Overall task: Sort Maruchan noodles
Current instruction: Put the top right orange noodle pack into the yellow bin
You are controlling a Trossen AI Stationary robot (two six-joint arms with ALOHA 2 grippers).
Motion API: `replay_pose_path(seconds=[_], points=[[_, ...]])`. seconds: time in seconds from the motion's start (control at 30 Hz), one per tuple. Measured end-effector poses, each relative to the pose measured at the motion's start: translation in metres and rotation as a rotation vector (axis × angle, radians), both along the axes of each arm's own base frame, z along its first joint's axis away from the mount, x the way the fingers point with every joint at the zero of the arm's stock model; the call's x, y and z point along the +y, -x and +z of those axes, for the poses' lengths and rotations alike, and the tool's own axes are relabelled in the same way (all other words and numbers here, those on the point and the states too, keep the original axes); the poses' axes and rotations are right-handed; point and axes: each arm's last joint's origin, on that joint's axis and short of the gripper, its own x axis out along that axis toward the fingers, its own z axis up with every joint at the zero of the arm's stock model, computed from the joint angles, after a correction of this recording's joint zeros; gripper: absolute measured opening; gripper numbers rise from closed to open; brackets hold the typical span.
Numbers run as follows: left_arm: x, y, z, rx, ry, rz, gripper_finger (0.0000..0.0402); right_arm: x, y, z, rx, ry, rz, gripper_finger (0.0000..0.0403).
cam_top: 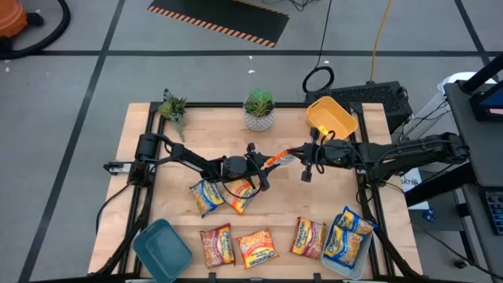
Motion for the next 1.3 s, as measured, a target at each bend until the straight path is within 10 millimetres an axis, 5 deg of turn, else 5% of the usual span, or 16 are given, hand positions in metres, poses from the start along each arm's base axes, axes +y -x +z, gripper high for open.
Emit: replay_pose_path(seconds=[0.23, 0.53, 0.8, 1.3], points=[[0.000, 0.000, 0.000, 0.011, -0.026, -0.004, 0.0121, 0.000, 0.000, -0.001, 0.012, 0.012, 0.004, 0.0031], [-0.002, 0.001, -0.004, 0.076, -0.089, -0.028, 0.0120, 0.006, 0.002, 0.000, 0.058, 0.006, 0.030, 0.0153], [-0.008, 0.000, -0.006, 0.093, -0.108, -0.207, 0.0120, 0.014, 0.009, 0.025, 0.201, -0.109, 0.004, 0.0236], [-0.010, 0.000, -0.004, 0.076, -0.101, -0.279, 0.0120, 0.023, -0.003, 0.009, 0.330, -0.182, 0.051, 0.0270]])
